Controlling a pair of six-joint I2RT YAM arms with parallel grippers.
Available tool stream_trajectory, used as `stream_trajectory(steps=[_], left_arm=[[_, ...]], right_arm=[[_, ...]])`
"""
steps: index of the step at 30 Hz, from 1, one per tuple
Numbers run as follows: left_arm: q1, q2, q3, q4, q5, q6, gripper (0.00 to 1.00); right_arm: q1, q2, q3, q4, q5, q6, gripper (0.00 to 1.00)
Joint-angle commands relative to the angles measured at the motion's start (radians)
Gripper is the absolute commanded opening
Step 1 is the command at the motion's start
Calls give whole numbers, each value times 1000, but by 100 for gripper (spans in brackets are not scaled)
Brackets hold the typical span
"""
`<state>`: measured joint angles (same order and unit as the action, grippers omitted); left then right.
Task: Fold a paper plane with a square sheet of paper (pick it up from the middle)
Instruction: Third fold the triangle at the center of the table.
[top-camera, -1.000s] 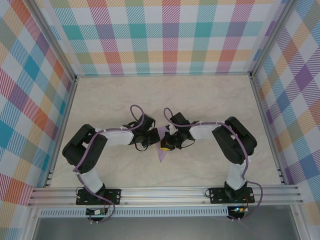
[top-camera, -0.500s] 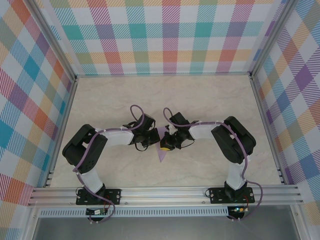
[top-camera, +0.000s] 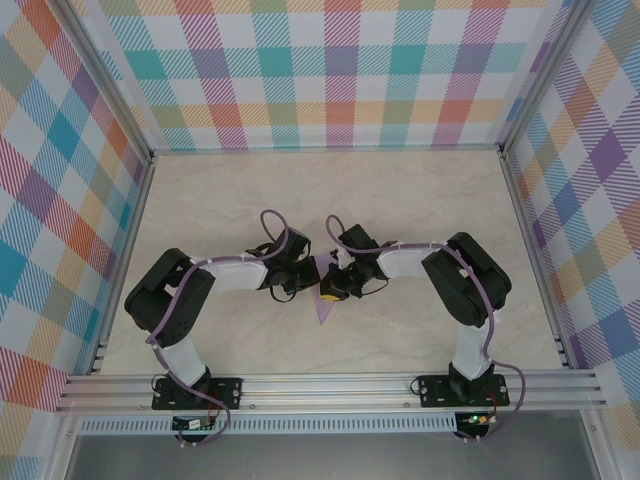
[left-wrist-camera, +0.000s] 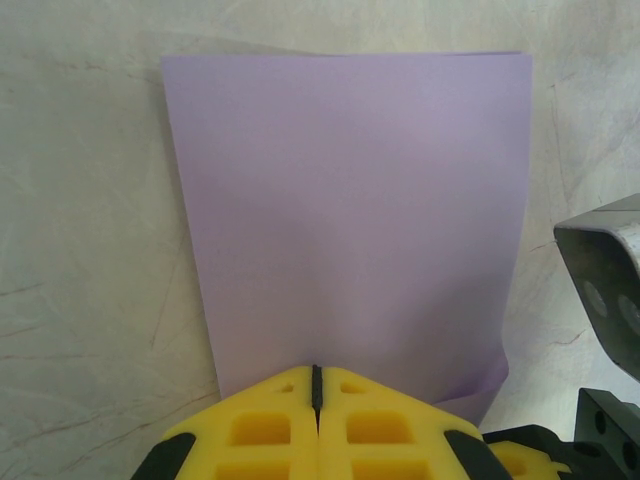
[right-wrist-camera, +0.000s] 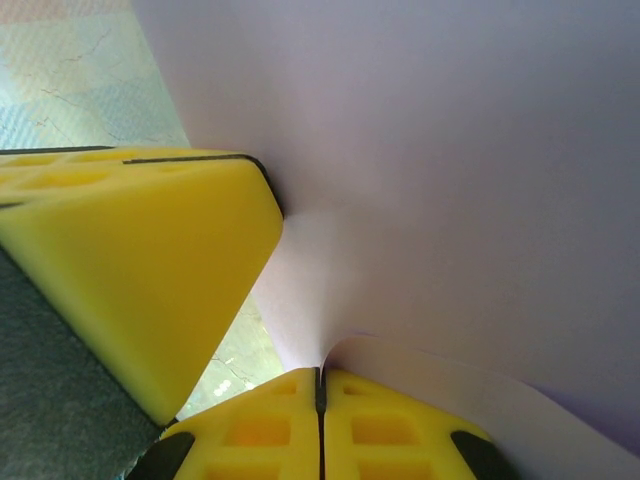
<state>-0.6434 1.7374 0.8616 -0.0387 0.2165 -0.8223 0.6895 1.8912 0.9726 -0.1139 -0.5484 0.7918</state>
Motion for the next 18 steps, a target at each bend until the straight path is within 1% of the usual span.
stream_trajectory(steps=[1, 7, 10, 14, 18], left_arm=[[8, 10, -3, -26, 0, 1, 5], [8, -8, 4, -37, -3, -2, 5], [10, -50, 13, -67, -34, -9, 7], [22, -114, 10, -135, -108, -36, 11], [36, -161, -23, -155, -143, -64, 12]], right_arm=[[7, 36, 12, 30, 20, -18, 7], [7, 43, 14, 13, 40, -26, 9], [7, 48, 5, 1, 45, -26, 15], [7, 51, 2, -7, 47, -25, 25], [7, 51, 3, -10, 52, -26, 29]])
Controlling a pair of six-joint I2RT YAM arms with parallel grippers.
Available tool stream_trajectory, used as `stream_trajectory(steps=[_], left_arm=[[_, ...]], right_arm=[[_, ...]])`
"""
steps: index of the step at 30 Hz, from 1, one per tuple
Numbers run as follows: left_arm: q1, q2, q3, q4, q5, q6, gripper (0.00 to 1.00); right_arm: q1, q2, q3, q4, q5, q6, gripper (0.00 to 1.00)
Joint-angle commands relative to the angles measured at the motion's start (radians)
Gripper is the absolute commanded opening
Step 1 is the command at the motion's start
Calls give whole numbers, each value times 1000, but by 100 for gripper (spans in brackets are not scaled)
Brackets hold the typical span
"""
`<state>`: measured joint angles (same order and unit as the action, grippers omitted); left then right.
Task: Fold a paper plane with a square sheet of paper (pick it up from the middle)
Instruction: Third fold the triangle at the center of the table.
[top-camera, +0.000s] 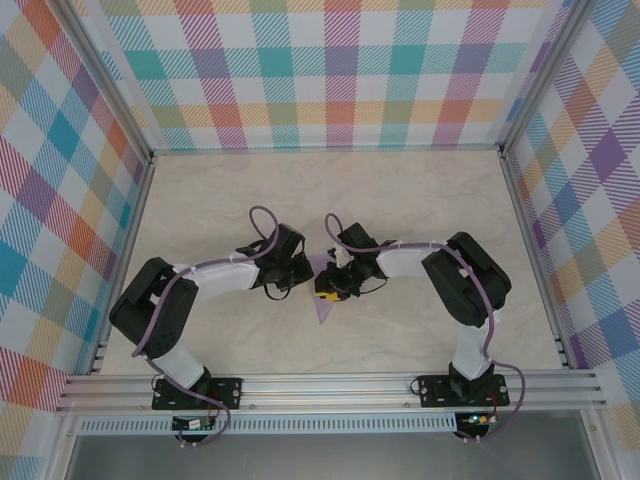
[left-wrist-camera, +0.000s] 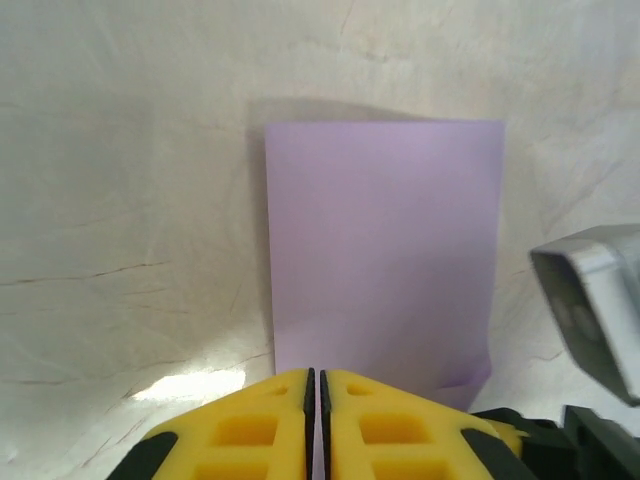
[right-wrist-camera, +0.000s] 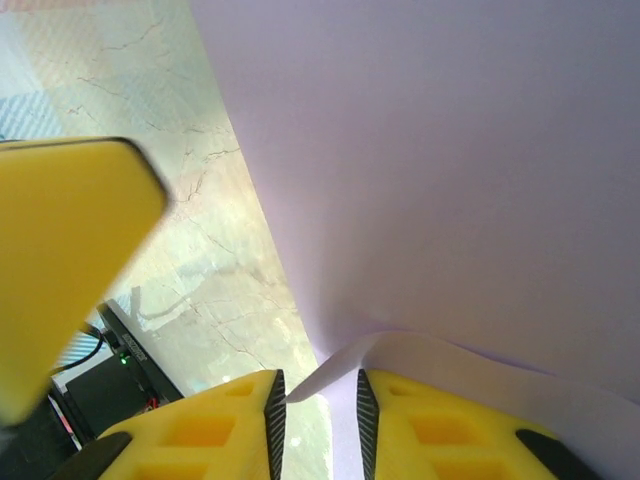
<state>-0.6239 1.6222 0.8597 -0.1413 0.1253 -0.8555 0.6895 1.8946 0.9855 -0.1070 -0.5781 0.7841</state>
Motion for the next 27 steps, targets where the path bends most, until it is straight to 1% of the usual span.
stream_trajectory(steps=[1, 8, 12, 14, 17, 21, 27], left_arm=[[19, -53, -31, -49, -49, -34, 12], [23, -73, -68, 16, 32, -33, 12], [23, -68, -84, 73, 103, -33, 11], [22, -68, -91, 91, 127, -35, 10], [21, -73, -105, 97, 133, -40, 9], [18, -71, -117, 124, 160, -49, 7], [-4, -59, -126, 142, 183, -53, 5]], right_arm=[[7, 47, -10, -17, 84, -18, 30], [6, 41, -16, -27, 96, -25, 36], [7, 37, -19, -38, 109, -31, 35], [7, 34, -21, -43, 116, -34, 31], [7, 32, -25, -49, 125, -37, 26], [6, 30, -28, -56, 136, -42, 21], [8, 34, -31, -63, 147, -47, 5]])
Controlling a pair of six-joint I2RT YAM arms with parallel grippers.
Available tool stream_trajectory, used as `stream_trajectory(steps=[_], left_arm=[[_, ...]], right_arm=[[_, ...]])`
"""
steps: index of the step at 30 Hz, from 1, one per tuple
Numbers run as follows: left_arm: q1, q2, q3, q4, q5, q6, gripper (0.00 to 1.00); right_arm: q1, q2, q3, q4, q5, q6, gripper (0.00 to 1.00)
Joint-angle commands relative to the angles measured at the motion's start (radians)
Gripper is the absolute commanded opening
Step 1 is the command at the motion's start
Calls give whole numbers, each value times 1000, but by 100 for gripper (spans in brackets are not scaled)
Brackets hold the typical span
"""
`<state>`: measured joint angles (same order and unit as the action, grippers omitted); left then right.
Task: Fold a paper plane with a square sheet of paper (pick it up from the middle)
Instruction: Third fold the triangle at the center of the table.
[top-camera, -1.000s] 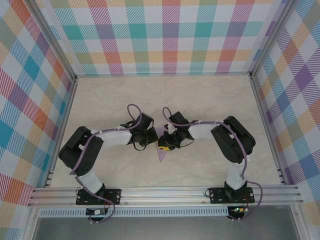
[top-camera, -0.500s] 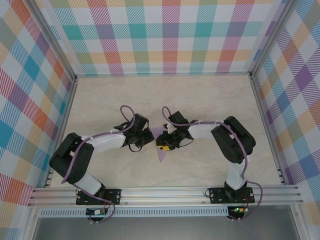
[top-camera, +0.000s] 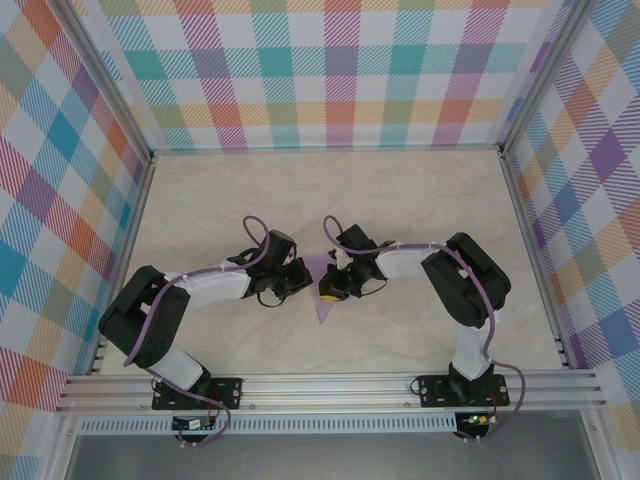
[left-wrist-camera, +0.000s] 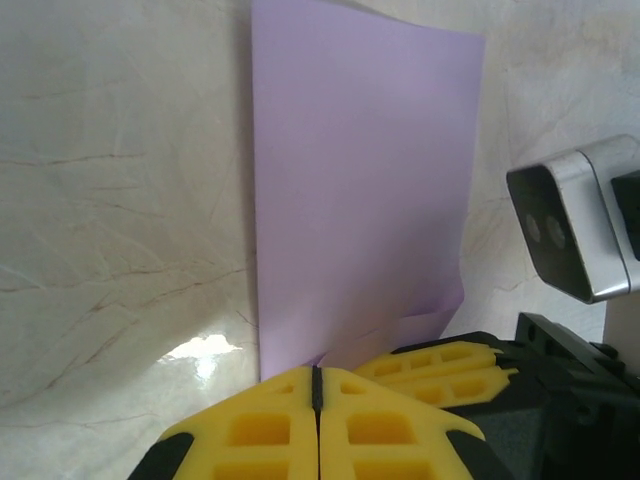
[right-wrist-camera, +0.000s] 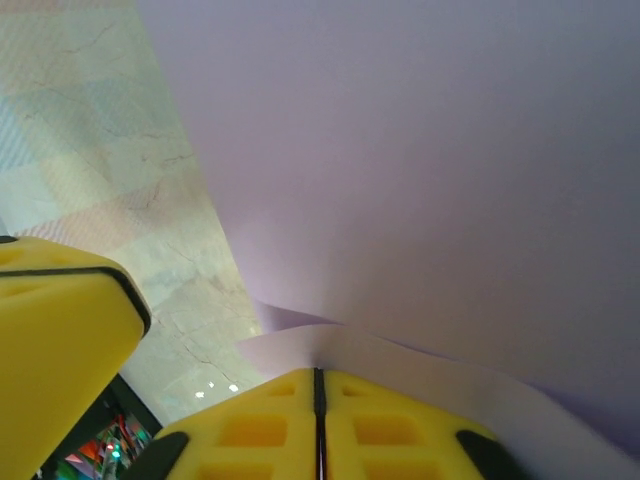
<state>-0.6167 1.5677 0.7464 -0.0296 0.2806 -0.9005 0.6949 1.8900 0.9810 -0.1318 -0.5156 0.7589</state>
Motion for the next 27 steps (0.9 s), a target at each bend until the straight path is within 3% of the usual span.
stream_trajectory(steps=[1, 8, 27], left_arm=[[-16, -3, -14, 33, 29, -8, 4], [-46, 30, -4, 47, 47, -10, 0], [-60, 72, 1, -46, -21, -6, 0]], right_arm=[[1, 39, -27, -37, 85, -21, 3], [1, 41, -30, -44, 91, -26, 0], [2, 40, -28, -53, 104, -23, 0]])
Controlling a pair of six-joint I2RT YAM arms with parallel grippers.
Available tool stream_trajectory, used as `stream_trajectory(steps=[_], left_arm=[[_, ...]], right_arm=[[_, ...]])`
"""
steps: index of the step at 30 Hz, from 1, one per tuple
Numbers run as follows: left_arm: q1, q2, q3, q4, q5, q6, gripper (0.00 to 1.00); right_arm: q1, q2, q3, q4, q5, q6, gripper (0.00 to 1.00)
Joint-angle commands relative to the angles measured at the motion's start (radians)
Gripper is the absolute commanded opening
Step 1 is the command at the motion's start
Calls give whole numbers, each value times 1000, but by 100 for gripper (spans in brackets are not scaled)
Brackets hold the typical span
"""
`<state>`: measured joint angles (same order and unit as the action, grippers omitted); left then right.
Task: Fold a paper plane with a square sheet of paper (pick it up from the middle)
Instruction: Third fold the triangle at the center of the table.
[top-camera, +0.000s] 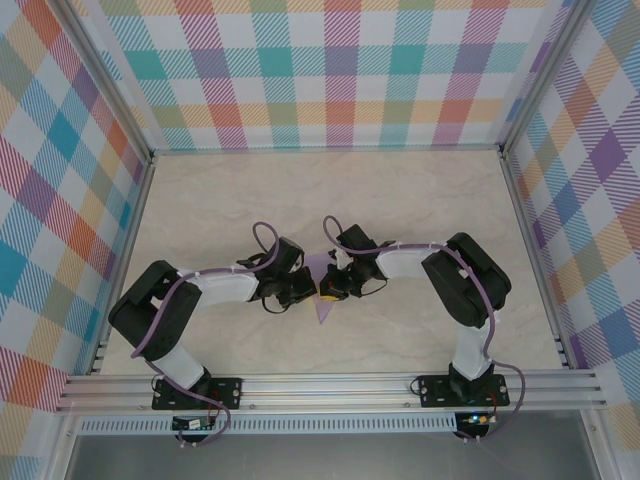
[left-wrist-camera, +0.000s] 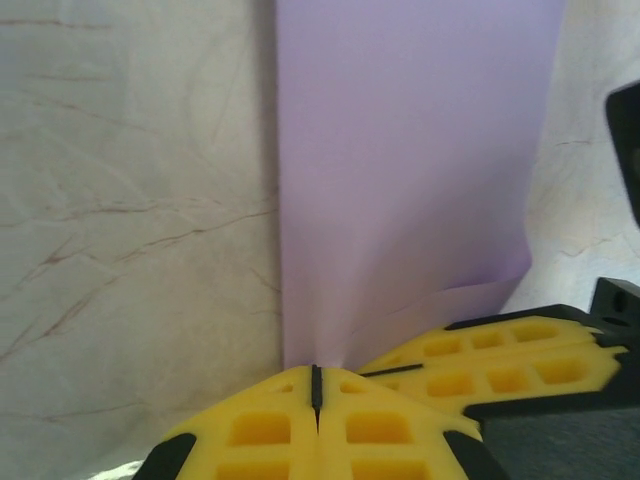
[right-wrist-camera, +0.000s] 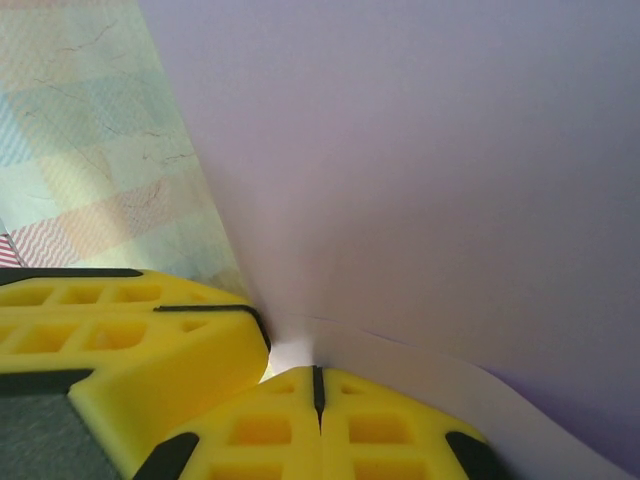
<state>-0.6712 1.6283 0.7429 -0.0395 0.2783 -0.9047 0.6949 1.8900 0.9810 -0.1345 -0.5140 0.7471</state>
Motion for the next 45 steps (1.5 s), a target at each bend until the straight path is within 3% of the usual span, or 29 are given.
stream_trajectory(steps=[1, 14, 22, 34, 40, 45], left_arm=[[-5, 13, 7, -36, -19, 0, 0], [-5, -39, 7, 27, -5, -4, 0], [-5, 25, 5, 49, -5, -15, 0], [-5, 49, -9, -66, -52, 13, 0], [-7, 72, -2, -159, -89, 43, 0], [-8, 99, 9, -207, -111, 56, 0]], right_arm=[[2, 40, -27, -50, 102, -11, 0], [1, 40, -30, -49, 100, -11, 0], [1, 40, -30, -49, 97, -11, 0], [0, -16, -16, -46, 85, -16, 0], [-8, -116, -26, 22, 66, -29, 0], [-13, -102, -65, 64, 70, -30, 0]])
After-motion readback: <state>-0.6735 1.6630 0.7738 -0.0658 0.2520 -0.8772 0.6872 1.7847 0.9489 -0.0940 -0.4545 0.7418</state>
